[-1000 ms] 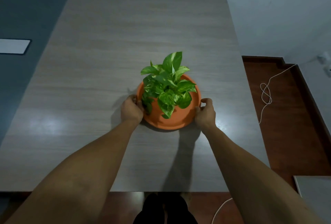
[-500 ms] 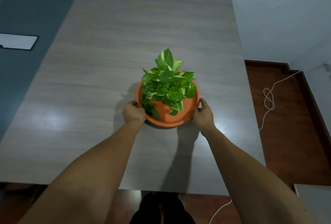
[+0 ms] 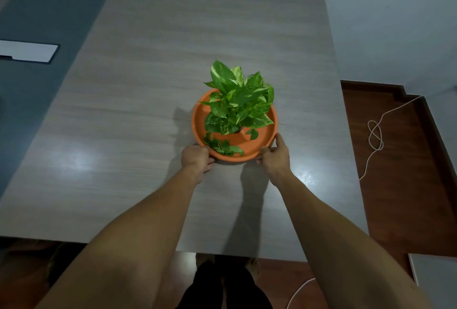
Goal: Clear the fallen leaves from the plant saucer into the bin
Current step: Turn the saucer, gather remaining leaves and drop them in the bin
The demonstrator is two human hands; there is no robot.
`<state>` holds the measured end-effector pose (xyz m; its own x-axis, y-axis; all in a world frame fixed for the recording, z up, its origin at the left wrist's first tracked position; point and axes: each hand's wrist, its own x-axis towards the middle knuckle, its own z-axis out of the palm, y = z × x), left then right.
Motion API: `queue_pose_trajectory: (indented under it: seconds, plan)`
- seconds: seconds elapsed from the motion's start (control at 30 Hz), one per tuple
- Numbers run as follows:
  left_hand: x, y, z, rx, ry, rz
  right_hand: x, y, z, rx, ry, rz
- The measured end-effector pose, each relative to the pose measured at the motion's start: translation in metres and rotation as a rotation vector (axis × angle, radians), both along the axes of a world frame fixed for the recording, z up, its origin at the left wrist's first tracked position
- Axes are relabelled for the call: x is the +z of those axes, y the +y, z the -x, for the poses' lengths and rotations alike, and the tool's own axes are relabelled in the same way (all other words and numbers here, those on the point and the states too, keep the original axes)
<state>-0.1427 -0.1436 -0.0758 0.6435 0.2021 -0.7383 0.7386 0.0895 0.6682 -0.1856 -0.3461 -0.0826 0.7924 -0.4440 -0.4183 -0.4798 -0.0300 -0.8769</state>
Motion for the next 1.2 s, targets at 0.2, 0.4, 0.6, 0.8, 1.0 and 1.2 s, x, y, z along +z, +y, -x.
queue_pose_trajectory:
  seconds: [0.2,0.4,0.6,0.8,1.0,1.2]
  plan:
    - [0.009,0.007,-0.008,-0.007,-0.058,-0.107,0.001,-0.02,0.0,0.015,0.034,0.086]
    - [0.011,0.015,0.003,-0.466,-0.456,-0.795,0.008,-0.015,0.011,0.322,-0.043,0.915]
    - [0.004,0.011,-0.004,-1.026,-0.68,-1.121,0.009,-0.014,-0.023,0.751,-0.01,1.023]
    - [0.005,0.006,-0.018,-1.178,-0.623,-1.119,0.006,-0.018,-0.054,0.88,-0.007,0.888]
    - [0.017,-0.002,-0.016,-1.23,-0.565,-1.035,0.008,0.003,-0.034,0.951,0.08,0.846]
    - [0.015,-0.012,-0.023,-1.214,-0.436,-0.99,0.006,0.024,-0.032,0.874,0.058,0.716]
